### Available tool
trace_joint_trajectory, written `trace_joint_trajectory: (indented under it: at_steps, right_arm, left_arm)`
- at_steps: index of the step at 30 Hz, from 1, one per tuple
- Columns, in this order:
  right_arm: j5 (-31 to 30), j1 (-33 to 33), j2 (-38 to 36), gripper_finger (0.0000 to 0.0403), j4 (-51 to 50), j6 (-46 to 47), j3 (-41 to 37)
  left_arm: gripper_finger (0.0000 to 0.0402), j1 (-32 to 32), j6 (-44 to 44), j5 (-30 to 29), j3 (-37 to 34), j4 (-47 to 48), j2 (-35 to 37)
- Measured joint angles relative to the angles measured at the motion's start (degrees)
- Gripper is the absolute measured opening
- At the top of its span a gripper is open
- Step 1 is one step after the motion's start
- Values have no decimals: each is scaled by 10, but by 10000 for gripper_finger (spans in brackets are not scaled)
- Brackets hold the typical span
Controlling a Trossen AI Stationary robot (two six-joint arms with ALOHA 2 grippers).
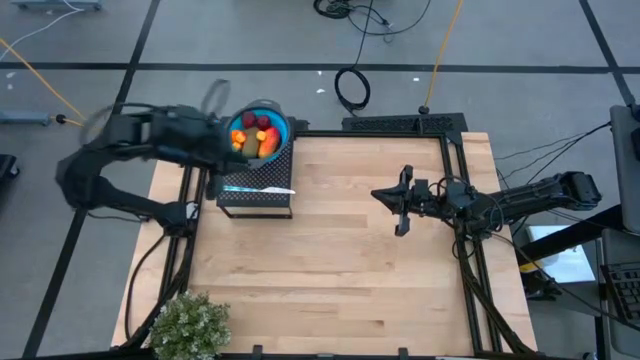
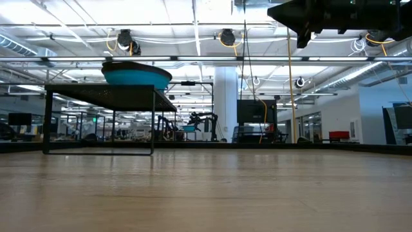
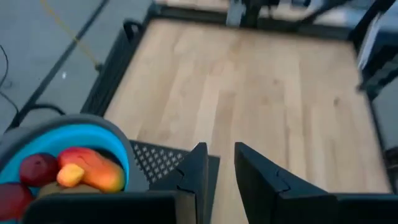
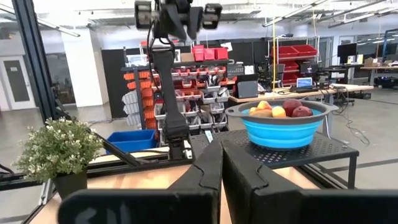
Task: Pick & Place Fruit
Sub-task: Return to Home Position
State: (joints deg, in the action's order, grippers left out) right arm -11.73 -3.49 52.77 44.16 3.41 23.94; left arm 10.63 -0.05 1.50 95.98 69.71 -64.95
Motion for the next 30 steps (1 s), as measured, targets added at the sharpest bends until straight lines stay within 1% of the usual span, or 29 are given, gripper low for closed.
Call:
trace_joint_trajectory:
  at_steps: [4,6,8,11,13,18,21,24,30]
  right_arm:
    - [0,0,0,0,-12,0,0]
    - [0,0,0,0,-21,0,0]
    - [0,0,0,0,-33,0,0]
    - [0,0,0,0,-41,0,0]
    - [0,0,0,0,-43,0,0]
    - [0,0,0,0,-46,0,0]
    - [0,0,0,0,-59,0,0]
    - [0,0,0,0,-72,0,0]
    - [0,0,0,0,-76,0,0]
  left_arm:
    - [78,-11,-24,0,0,-13,48]
    - [67,-19,-33,-2,-11,-34,67]
    - [49,-27,-35,-3,-37,-66,92]
    - [16,-36,-40,1,-96,-112,132]
    - [5,-41,-54,0,-147,-145,159]
    - [13,-53,-78,1,-284,-243,233]
    - [6,-60,-80,0,-357,-297,279]
    - [3,-64,-81,0,-414,-342,331]
    - [2,-63,-92,-14,-498,-368,427]
